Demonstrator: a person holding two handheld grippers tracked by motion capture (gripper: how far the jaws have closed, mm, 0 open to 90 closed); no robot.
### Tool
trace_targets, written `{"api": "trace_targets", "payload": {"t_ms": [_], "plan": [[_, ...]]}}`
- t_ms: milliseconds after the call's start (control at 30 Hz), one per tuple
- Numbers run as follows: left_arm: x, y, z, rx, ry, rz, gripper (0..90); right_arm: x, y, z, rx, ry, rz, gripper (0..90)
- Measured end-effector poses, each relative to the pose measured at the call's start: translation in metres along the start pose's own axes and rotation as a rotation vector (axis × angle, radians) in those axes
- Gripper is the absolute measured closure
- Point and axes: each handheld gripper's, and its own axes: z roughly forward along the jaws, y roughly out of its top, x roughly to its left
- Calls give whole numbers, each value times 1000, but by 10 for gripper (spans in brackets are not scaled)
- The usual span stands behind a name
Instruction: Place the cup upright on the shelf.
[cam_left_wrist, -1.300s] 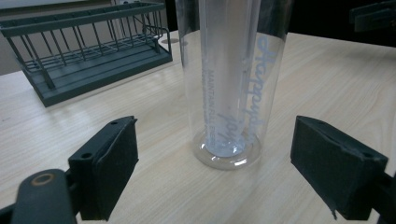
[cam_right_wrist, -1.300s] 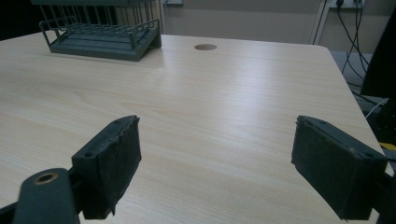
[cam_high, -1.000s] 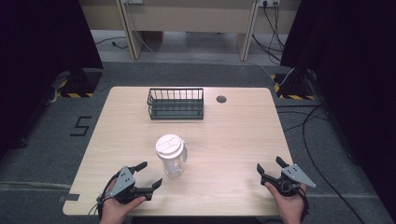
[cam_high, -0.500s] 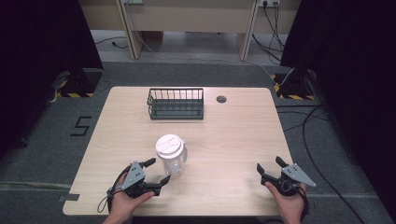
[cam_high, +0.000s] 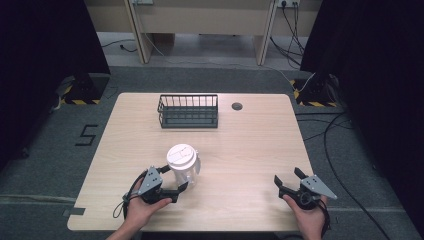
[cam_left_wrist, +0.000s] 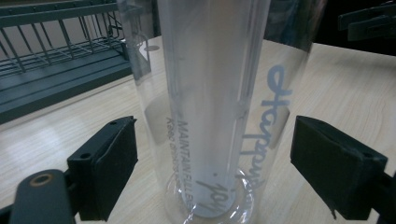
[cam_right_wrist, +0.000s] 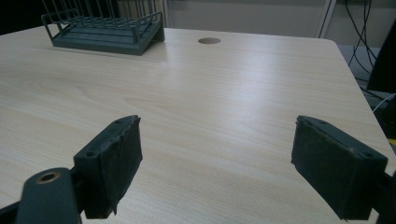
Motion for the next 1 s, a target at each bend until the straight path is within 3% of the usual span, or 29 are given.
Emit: {"api": "trace_targets", "payload": {"t_ms": [367, 467, 1000], "plan": [[0, 2, 16, 8, -6, 7, 141, -1, 0, 1, 7, 2, -4, 167], [3, 2, 22, 3, -11, -22, 142, -1, 0, 1, 12, 4, 2, 167], [3, 2, 26, -17, -24, -16, 174, -1, 1, 1, 14, 8, 8, 168]]}}
